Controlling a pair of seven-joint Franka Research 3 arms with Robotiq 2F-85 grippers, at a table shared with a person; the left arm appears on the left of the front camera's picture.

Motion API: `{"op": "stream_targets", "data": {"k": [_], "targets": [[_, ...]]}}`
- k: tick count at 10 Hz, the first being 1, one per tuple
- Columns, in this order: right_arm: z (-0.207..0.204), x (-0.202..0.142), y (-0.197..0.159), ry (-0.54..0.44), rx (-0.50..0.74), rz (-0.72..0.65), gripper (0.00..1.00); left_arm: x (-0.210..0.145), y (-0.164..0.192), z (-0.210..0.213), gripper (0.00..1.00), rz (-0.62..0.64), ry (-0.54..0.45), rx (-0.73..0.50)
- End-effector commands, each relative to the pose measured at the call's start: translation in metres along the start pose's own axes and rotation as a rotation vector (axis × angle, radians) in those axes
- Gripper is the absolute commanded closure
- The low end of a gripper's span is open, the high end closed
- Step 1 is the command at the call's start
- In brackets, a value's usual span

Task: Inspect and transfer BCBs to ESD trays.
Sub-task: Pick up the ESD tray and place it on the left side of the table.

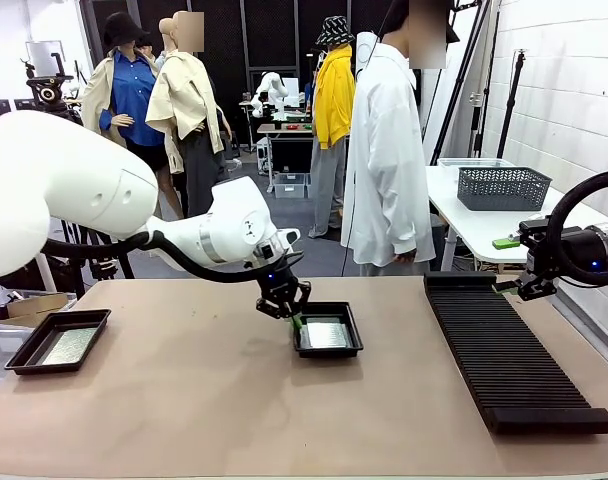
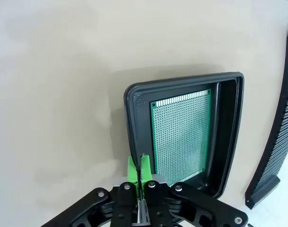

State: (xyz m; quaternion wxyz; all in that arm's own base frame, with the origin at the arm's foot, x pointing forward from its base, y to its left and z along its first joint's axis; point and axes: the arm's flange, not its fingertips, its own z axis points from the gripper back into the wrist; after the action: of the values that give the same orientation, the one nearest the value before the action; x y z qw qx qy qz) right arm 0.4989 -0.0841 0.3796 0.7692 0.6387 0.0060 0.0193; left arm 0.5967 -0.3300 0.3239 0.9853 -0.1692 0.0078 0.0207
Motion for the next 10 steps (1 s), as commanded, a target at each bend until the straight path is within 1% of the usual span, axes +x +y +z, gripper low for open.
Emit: {"op": "stream_targets", "data": {"k": [1, 2, 3, 4, 6, 8, 9, 10], "targets": [[-0.001, -0.001, 0.001, -0.006, -0.006, 0.001, 0.00, -0.016, 0.022, 0.010, 1.00, -0.027, -0.027, 0.024], [-0.001, -0.001, 0.001, -0.006, -0.006, 0.001, 0.00, -0.017, 0.029, 0.014, 1.00, -0.039, -0.033, 0.029], [-0.001, -0.001, 0.001, -0.006, -0.006, 0.001, 0.00, -0.017, 0.040, 0.019, 1.00, -0.066, -0.016, 0.068], [-0.001, -0.001, 0.001, -0.006, -0.006, 0.001, 0.00, -0.016, 0.050, 0.023, 1.00, -0.080, -0.028, 0.092], [-0.001, -0.001, 0.001, -0.006, -0.006, 0.001, 0.00, -0.013, 0.072, 0.035, 1.00, -0.088, -0.021, 0.083], [-0.001, -0.001, 0.001, -0.006, -0.006, 0.001, 0.00, -0.015, 0.100, 0.049, 1.00, -0.089, 0.016, 0.104], [-0.001, -0.001, 0.001, -0.006, -0.006, 0.001, 0.00, -0.016, 0.113, 0.056, 1.00, -0.083, 0.008, 0.109], [-0.001, -0.001, 0.001, -0.006, -0.006, 0.001, 0.00, -0.017, 0.126, 0.062, 1.00, -0.101, 0.025, 0.115]]}}
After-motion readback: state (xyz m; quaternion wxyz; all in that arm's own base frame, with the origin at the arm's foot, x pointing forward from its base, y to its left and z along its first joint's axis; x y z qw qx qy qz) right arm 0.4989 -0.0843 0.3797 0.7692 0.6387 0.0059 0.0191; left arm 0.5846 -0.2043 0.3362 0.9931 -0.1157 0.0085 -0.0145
